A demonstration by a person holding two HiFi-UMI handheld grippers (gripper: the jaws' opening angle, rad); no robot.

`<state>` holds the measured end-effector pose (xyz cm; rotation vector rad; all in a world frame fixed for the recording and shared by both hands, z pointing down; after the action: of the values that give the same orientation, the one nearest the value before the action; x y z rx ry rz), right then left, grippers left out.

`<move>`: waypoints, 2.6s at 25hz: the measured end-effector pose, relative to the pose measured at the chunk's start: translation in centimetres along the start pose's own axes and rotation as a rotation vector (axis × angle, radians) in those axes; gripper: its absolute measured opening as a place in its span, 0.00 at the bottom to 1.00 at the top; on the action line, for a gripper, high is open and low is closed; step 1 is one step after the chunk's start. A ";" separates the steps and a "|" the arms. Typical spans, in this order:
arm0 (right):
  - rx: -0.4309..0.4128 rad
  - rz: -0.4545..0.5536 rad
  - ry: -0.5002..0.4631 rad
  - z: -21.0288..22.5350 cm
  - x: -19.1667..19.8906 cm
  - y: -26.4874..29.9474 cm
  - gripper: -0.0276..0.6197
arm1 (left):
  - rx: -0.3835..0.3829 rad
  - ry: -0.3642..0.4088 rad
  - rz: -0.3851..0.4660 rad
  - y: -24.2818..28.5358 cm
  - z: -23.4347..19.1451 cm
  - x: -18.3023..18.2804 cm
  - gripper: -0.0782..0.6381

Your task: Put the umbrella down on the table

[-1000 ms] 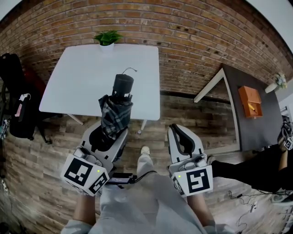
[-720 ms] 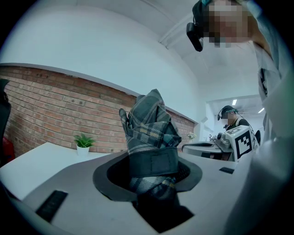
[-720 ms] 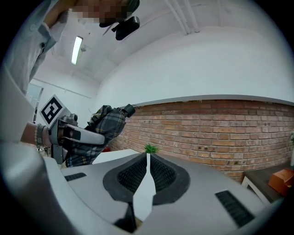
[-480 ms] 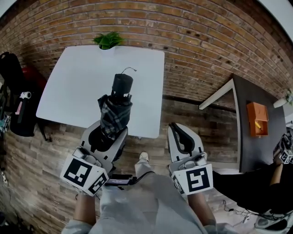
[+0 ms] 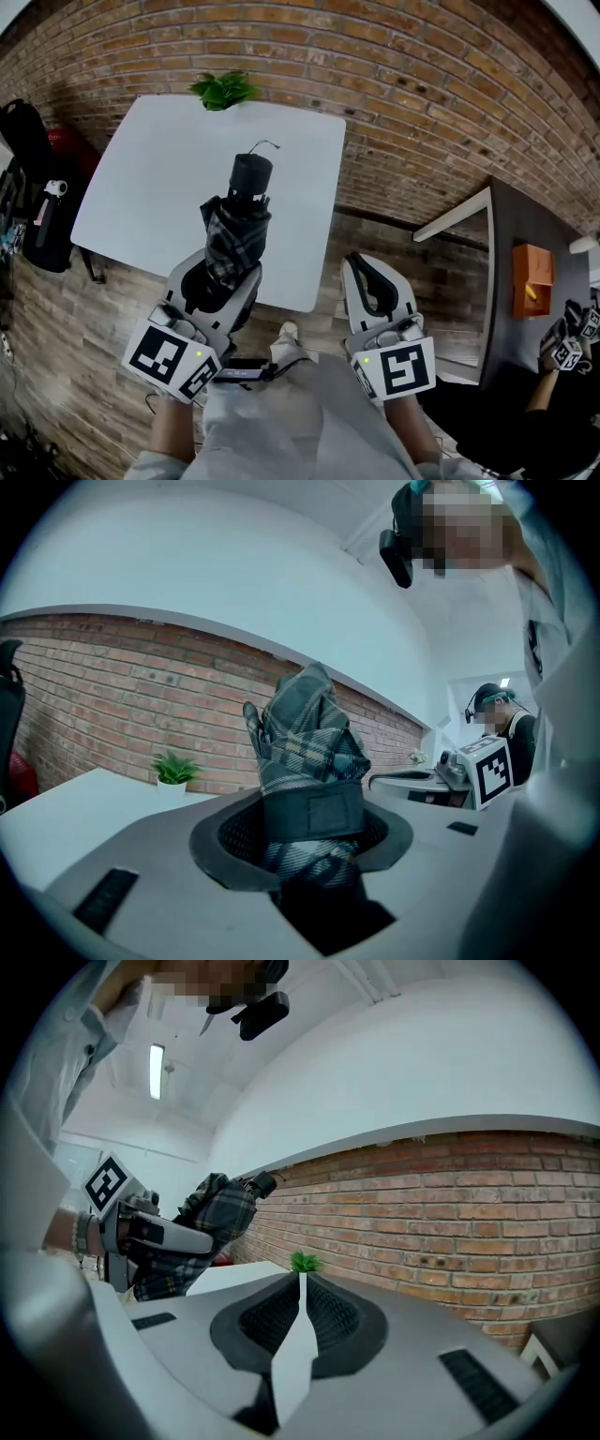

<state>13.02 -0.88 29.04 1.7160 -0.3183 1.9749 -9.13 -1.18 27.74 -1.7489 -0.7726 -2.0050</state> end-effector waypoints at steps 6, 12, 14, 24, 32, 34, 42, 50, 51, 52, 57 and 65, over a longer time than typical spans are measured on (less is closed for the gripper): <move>-0.012 -0.005 0.010 2.9 -0.9 1.1 0.12 | -0.013 0.001 -0.027 2.9 -0.4 -0.9 0.40; -0.016 -0.005 0.008 3.2 -0.7 1.3 0.12 | -0.017 0.008 -0.026 3.6 -0.5 -0.8 0.40; -0.012 -0.002 0.009 3.3 -0.8 1.4 0.12 | -0.014 0.008 -0.025 3.8 -0.6 -0.8 0.40; -0.006 0.006 0.009 3.2 -1.2 2.2 0.12 | 0.002 0.023 -0.036 4.4 -1.2 -0.9 0.40; 0.001 -0.011 0.017 4.2 -1.7 3.7 0.12 | 0.022 0.028 -0.073 6.2 -2.4 -1.2 0.40; 0.001 -0.012 0.017 4.2 -1.7 4.2 0.12 | 0.029 0.028 -0.082 6.6 -2.7 -1.0 0.40; 0.022 -0.032 0.033 4.5 -0.9 5.8 0.12 | 0.054 0.025 -0.142 8.0 -4.1 0.6 0.40; 0.044 -0.069 0.039 4.7 0.3 7.6 0.12 | 0.065 0.035 -0.221 10.2 -5.9 3.7 0.40; 0.047 -0.075 0.041 4.8 0.5 7.8 0.12 | 0.067 0.039 -0.236 10.6 -6.1 4.1 0.40; 0.050 -0.082 0.043 4.8 0.6 8.0 0.12 | 0.070 0.042 -0.250 10.9 -6.3 4.5 0.40; 0.058 -0.114 0.047 5.0 1.6 9.0 0.12 | 0.094 0.025 -0.300 12.5 -7.0 6.8 0.40; 0.059 -0.141 0.060 5.8 2.5 10.5 0.12 | 0.131 0.035 -0.416 15.5 -7.5 10.9 0.40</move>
<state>12.41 -12.02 34.07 1.6633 -0.1155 1.9463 -7.39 -17.10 40.38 -1.5707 -1.3131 -2.1719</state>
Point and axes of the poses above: the fingertips, and each gripper's own axes: y forward along the fingers, z to its right, x out of its underside, the point moved 8 cm from there along -y, backward along the fingers, and after that the axes turned 15 degrees about y, right-handed, at the moved point
